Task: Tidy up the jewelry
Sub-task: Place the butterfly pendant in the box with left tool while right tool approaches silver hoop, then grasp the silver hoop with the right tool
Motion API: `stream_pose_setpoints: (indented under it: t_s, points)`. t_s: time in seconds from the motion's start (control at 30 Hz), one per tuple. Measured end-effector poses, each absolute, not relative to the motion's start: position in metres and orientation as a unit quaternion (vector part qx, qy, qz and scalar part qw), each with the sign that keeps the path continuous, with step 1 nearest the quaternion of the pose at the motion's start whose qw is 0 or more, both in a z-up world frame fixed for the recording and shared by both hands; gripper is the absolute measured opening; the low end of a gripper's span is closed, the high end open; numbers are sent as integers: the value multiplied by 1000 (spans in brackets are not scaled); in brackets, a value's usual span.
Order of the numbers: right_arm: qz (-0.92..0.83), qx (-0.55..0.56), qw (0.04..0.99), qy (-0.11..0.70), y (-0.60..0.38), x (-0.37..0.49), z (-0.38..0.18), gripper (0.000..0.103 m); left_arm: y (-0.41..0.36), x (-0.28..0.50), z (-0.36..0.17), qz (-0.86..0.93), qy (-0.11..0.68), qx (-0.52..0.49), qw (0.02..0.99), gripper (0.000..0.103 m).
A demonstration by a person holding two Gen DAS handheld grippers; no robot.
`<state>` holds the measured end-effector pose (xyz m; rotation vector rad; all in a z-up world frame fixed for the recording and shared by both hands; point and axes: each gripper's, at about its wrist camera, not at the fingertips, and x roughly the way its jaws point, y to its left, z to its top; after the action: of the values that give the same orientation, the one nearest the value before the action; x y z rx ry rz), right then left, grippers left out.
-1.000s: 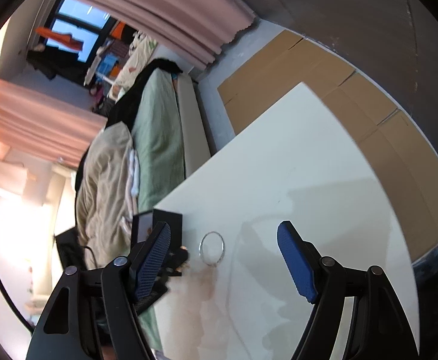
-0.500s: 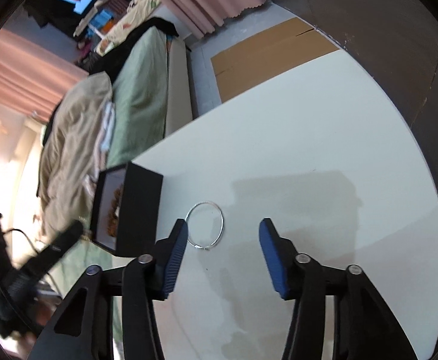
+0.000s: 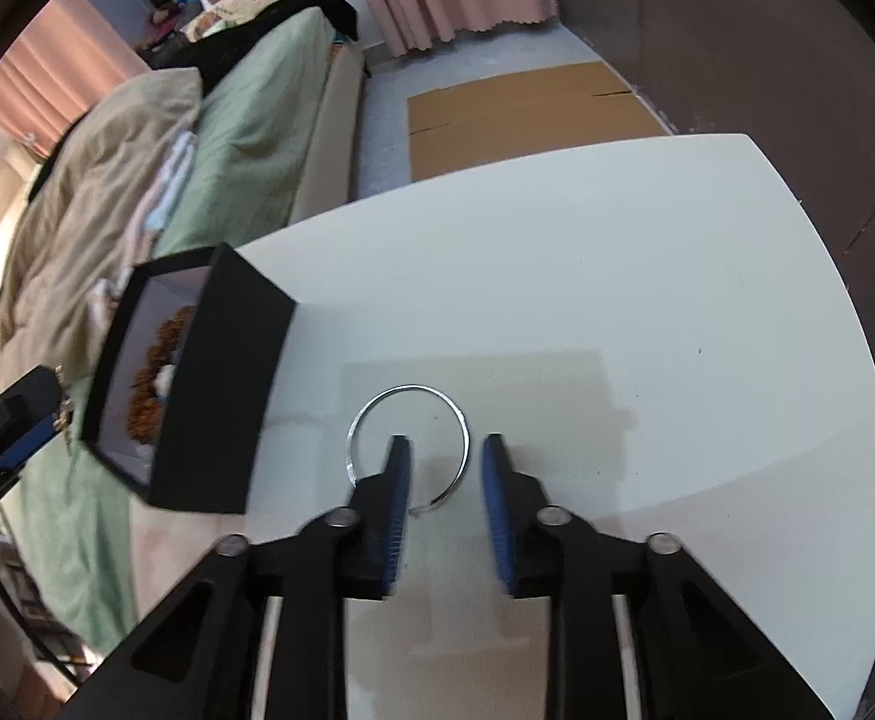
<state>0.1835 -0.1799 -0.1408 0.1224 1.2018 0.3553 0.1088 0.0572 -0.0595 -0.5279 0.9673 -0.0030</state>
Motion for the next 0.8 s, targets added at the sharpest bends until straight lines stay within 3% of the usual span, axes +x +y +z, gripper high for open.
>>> stream_pose_setpoints:
  t_s: [0.17, 0.27, 0.53, 0.67, 0.8]
  points:
    - [151, 34, 821, 550, -171, 184, -140, 16, 57, 110, -59, -5, 456, -253, 854, 40]
    - [138, 3, 828, 543, -167, 181, -140, 4, 57, 112, -62, -3, 458, -255, 852, 40]
    - [168, 73, 822, 539, -187, 184, -129, 3, 58, 111, -63, 0, 460, -260, 849, 42]
    - [191, 103, 822, 526, -194, 180, -119, 2, 62, 109, -63, 10, 457, -265, 849, 55]
    - [212, 128, 822, 513, -198, 176, -108, 2, 64, 105, -60, 10, 451, -266, 852, 56]
